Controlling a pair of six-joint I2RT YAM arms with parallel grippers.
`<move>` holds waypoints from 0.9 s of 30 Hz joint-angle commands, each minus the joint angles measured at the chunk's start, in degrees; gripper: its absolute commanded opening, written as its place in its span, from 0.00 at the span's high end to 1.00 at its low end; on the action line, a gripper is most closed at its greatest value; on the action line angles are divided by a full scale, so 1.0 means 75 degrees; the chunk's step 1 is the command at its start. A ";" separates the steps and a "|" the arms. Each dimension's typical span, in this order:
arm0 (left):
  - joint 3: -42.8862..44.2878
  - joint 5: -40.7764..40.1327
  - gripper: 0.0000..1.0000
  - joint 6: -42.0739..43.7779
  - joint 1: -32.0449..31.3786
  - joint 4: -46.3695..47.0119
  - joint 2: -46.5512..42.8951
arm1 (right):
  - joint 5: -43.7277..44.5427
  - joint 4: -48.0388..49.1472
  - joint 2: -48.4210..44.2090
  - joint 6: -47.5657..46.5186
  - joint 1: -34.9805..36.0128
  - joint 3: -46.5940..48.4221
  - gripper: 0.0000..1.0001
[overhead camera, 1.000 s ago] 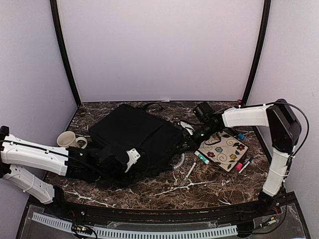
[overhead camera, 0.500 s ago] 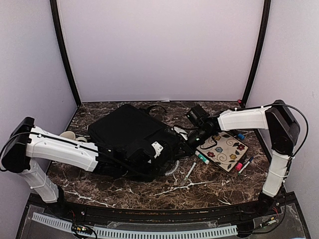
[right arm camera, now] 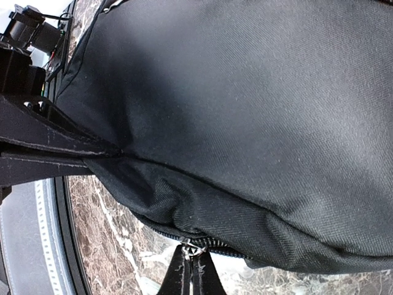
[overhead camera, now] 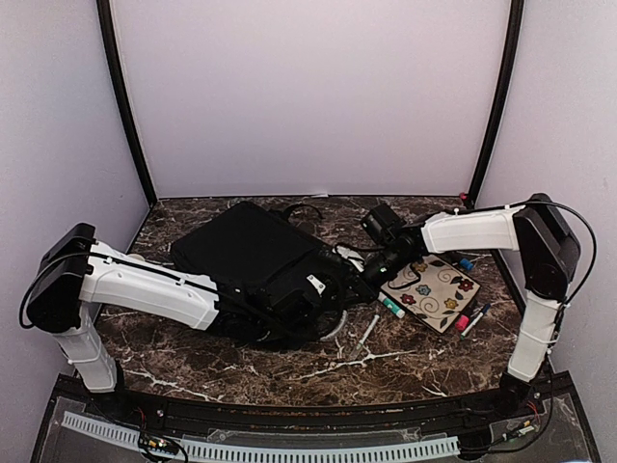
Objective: Pack the student bag
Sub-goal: Zip the student bag into the largest pocket of the bag.
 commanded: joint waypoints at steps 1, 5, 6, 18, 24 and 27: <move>-0.0066 0.0079 1.00 0.0076 -0.0024 0.0001 -0.0315 | -0.0121 -0.0218 0.0171 -0.0208 -0.0393 0.0313 1.00; -0.0712 0.0386 1.00 0.0077 -0.0035 0.0407 -0.0834 | 0.0035 -0.0111 0.0391 -0.0035 -0.1061 0.0339 1.00; -0.0864 0.0488 1.00 0.0086 -0.0036 0.0521 -0.0933 | 0.0089 -0.0093 0.0428 -0.0015 -0.1197 0.0357 1.00; -0.1464 0.1651 1.00 0.0670 -0.0393 0.0366 -0.1352 | 0.0812 0.0180 0.0850 0.0008 -0.1906 0.0852 1.00; -0.1831 0.1461 1.00 0.0863 -0.0910 0.0308 -0.1941 | 0.0839 0.0372 0.0571 -0.0194 -0.1948 0.0442 1.00; -0.1882 0.0929 1.00 0.0975 -0.1180 -0.0204 -0.2330 | 0.0546 0.0395 0.0403 -0.0479 -0.1881 0.0215 1.00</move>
